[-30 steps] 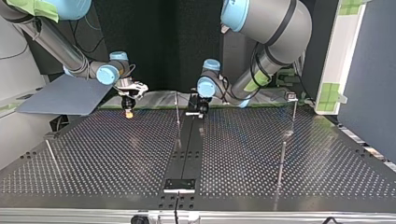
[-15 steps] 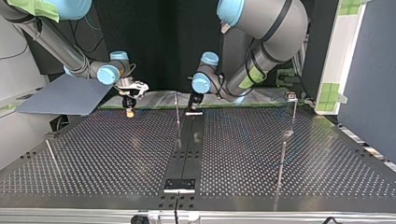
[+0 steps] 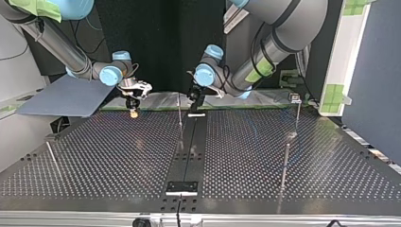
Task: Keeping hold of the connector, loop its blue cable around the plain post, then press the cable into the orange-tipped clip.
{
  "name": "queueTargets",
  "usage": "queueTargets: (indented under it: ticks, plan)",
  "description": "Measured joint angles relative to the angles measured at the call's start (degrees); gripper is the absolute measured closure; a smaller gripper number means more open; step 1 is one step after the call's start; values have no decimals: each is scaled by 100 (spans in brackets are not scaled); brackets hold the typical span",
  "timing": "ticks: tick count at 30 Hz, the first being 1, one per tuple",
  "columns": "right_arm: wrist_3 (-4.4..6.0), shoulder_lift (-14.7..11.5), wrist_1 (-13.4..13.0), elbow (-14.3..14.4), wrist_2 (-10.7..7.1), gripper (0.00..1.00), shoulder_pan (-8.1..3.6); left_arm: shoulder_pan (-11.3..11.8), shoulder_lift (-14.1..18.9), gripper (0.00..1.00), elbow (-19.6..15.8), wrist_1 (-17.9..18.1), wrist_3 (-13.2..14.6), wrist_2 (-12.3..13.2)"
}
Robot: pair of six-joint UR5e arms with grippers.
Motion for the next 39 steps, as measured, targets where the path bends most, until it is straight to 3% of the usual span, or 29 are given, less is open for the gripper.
queueTargets:
  ticks: [5,17,22,26,35,39]
  plan:
    - [-43,1,118,0,-1,100,38,-75,254,0,-255,252,9,171]
    - [-185,8,264,3,1,100,198,-257,871,0,-871,871,0,69]
    - [-300,12,380,9,-46,100,307,-298,1135,0,-1137,1134,-42,-109]
    - [-335,16,424,45,-71,100,358,-294,1239,0,-1342,1263,-184,-305]
    - [-349,17,483,153,-33,100,378,-307,1264,0,-1792,1171,-619,-752]
    - [-428,17,634,156,16,100,395,-309,1265,0,-2008,1119,-703,-968]
